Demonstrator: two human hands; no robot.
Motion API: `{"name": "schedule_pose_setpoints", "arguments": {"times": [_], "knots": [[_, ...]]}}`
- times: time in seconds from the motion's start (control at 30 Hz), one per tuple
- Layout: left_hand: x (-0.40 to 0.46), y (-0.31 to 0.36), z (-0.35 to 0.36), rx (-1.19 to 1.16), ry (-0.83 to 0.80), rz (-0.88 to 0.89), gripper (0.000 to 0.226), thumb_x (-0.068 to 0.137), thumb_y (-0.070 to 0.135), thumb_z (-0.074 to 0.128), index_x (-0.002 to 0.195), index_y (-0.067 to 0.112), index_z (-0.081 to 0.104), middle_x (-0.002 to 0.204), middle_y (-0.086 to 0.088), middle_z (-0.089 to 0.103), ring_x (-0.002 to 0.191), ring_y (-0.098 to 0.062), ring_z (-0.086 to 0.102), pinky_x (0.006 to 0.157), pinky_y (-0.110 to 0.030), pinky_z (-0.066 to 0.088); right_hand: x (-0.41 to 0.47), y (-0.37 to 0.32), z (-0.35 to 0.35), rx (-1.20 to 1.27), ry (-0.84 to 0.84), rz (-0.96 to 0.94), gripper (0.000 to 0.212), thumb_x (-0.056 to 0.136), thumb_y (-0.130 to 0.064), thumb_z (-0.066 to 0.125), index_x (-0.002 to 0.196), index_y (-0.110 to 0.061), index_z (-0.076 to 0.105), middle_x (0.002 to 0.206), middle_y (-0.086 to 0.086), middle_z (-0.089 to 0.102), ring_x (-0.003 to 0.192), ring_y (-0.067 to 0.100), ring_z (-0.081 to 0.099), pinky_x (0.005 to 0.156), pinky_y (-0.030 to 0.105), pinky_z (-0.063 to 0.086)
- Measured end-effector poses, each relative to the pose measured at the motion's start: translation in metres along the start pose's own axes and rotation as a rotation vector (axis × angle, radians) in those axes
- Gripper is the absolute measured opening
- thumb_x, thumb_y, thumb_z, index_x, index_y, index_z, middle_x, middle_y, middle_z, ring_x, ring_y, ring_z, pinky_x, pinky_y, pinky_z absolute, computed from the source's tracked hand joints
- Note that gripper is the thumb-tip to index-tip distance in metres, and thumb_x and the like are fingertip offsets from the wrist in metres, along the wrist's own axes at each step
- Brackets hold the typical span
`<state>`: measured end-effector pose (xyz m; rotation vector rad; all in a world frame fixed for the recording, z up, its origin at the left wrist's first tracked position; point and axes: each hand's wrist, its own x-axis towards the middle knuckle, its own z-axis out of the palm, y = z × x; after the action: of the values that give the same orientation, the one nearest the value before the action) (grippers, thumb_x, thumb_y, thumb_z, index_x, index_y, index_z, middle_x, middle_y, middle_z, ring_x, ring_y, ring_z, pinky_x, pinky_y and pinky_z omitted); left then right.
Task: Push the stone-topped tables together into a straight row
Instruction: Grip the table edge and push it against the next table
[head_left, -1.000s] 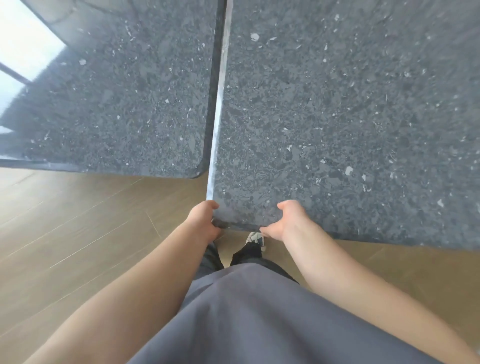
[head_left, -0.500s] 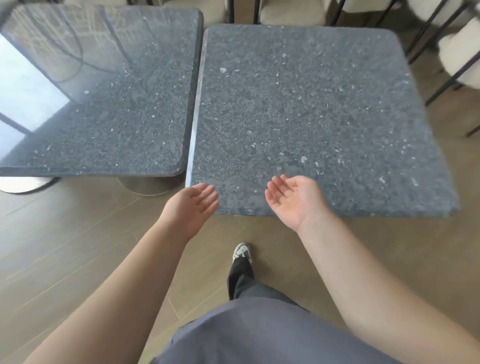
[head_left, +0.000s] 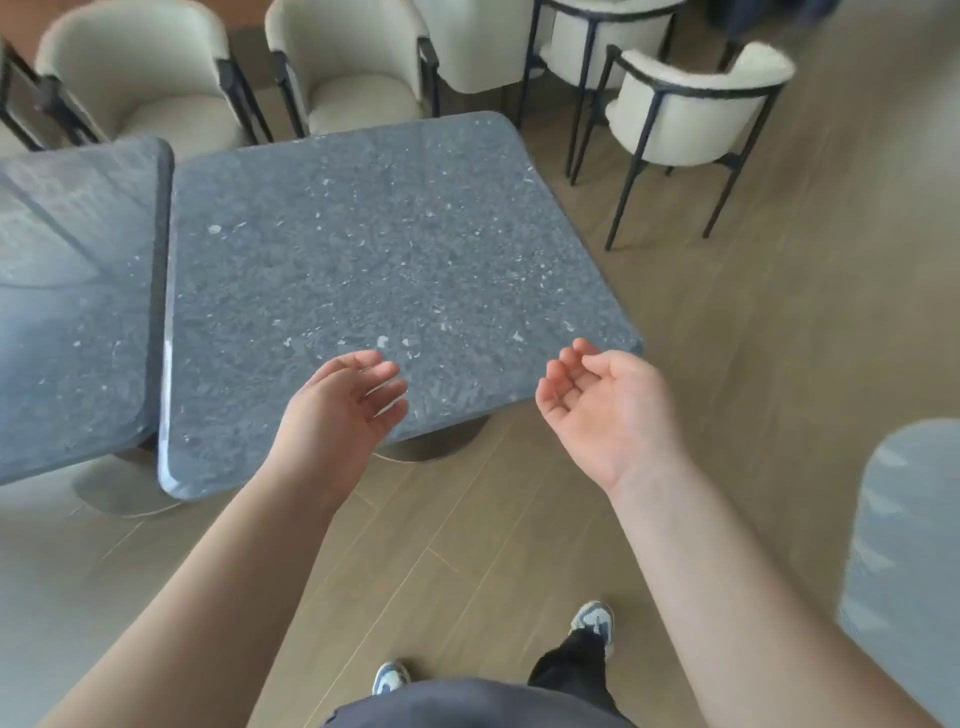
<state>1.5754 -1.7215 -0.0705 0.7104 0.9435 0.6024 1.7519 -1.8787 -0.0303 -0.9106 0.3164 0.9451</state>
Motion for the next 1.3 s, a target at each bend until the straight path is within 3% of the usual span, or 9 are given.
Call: {"name": "schedule_pose_setpoints", "arguments": {"times": [0.13,0.3,0.5,0.6,0.7,0.87,1.03,1.17,1.3], "knots": [[-0.005,-0.035,0.124,0.084,-0.122,0.108,0.018,0.090,0.002,0.057,0.101,0.015,0.064,0.086,-0.002,0.071,0.080,-0.020,0.069,0.082,-0.036,0.055,0.009,-0.110,-0.063,-0.074,0.020,-0.183,0.026,0.094,-0.002,0.038,0.097,-0.013,0.060,0.079,0.001,0.061,0.075,0.017,0.060,0.074,0.030,0.052],[-0.021,-0.069,0.263,0.164,-0.279,0.259,0.024,0.083,0.005,0.055,0.106,0.012,0.060,0.087,-0.003,0.070,0.079,-0.021,0.068,0.076,-0.034,0.057,0.015,-0.222,-0.130,-0.229,0.026,-0.380,0.029,0.093,0.002,0.037,0.099,-0.014,0.060,0.076,-0.001,0.063,0.071,0.014,0.061,0.070,0.028,0.052],[-0.019,-0.098,0.365,0.426,-0.357,0.464,0.029,0.083,-0.001,0.046,0.108,0.010,0.055,0.085,0.001,0.070,0.080,-0.021,0.068,0.079,-0.039,0.054,0.030,-0.304,-0.165,-0.443,0.031,-0.599,0.026,0.086,-0.001,0.043,0.101,-0.015,0.060,0.079,-0.001,0.064,0.070,0.012,0.062,0.070,0.028,0.053],[-0.004,-0.099,0.400,0.442,-0.381,0.520,0.029,0.083,0.001,0.046,0.107,0.012,0.056,0.087,0.000,0.070,0.081,-0.020,0.069,0.078,-0.035,0.055,0.046,-0.335,-0.172,-0.510,0.019,-0.654,0.027,0.080,-0.005,0.044,0.100,-0.017,0.060,0.078,-0.002,0.064,0.068,0.012,0.063,0.070,0.030,0.054],[0.019,-0.100,0.432,0.423,-0.392,0.542,0.031,0.081,0.002,0.045,0.109,0.011,0.055,0.087,-0.001,0.070,0.080,-0.020,0.069,0.076,-0.034,0.056,0.071,-0.363,-0.173,-0.532,0.012,-0.660,0.030,0.076,-0.008,0.045,0.100,-0.016,0.061,0.076,-0.003,0.065,0.067,0.012,0.063,0.071,0.030,0.055],[0.075,-0.110,0.486,0.445,-0.346,0.560,0.031,0.089,-0.009,0.040,0.113,0.007,0.053,0.086,0.001,0.070,0.082,-0.019,0.068,0.083,-0.044,0.055,0.133,-0.408,-0.164,-0.626,-0.004,-0.675,0.029,0.077,-0.008,0.045,0.101,-0.016,0.061,0.074,-0.007,0.066,0.070,0.013,0.063,0.075,0.033,0.055],[0.166,-0.101,0.529,0.397,-0.283,0.569,0.031,0.082,0.004,0.043,0.110,0.012,0.056,0.088,0.001,0.071,0.083,-0.019,0.069,0.080,-0.036,0.059,0.222,-0.466,-0.133,-0.758,-0.083,-0.670,0.029,0.078,-0.011,0.046,0.102,-0.017,0.061,0.075,-0.009,0.066,0.071,0.012,0.064,0.081,0.039,0.056],[0.245,-0.087,0.579,0.371,-0.229,0.507,0.030,0.082,0.005,0.044,0.107,0.015,0.058,0.087,0.000,0.071,0.082,-0.020,0.069,0.080,-0.041,0.055,0.292,-0.531,-0.094,-0.856,-0.126,-0.666,0.031,0.078,-0.010,0.045,0.105,-0.016,0.060,0.077,-0.008,0.066,0.071,0.013,0.062,0.086,0.048,0.055],[0.303,-0.051,0.643,0.387,-0.259,0.589,0.028,0.085,0.006,0.045,0.106,0.019,0.058,0.088,0.002,0.071,0.084,-0.021,0.069,0.082,-0.041,0.057,0.346,-0.599,-0.059,-0.902,-0.172,-0.736,0.030,0.081,-0.009,0.046,0.107,-0.018,0.060,0.080,-0.006,0.067,0.074,0.015,0.063,0.088,0.050,0.056]]}}
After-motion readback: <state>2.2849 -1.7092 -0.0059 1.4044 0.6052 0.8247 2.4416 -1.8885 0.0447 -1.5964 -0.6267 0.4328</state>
